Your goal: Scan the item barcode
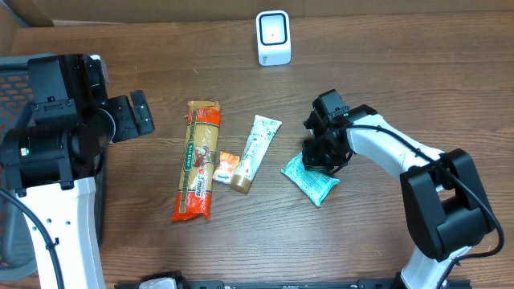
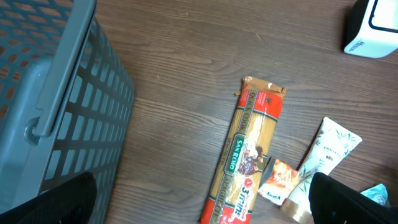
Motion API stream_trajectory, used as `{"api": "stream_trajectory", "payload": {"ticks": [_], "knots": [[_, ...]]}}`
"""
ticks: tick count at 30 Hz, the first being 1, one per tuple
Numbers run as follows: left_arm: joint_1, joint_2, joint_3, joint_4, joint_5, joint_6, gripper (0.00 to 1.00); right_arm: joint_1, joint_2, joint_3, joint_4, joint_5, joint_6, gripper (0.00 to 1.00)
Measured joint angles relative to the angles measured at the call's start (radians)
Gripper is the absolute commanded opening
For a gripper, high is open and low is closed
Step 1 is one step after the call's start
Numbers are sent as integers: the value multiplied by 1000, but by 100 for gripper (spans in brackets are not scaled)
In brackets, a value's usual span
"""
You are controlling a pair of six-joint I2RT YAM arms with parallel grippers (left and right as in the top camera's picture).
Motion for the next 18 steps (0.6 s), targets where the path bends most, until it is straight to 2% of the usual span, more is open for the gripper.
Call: {"api": "stream_trajectory", "payload": {"ticks": [3, 9, 10, 12, 13, 18], "knots": [[0, 0, 0, 0, 0, 0, 100, -3, 10, 5, 5, 27, 2, 26], [0, 0, 0, 0, 0, 0, 100, -6, 24, 23, -9, 68, -1, 36], [0, 0, 0, 0, 0, 0, 100, -6, 26, 29, -13, 75, -8, 42], [0, 0, 0, 0, 0, 0, 100, -5, 35, 43, -21, 101, -26, 61], [0, 0, 0, 0, 0, 0, 100, -5, 39, 54, -21, 111, -39, 64], [0, 0, 0, 0, 0, 0, 100, -5, 70, 118, -18, 159, -134, 68]]}}
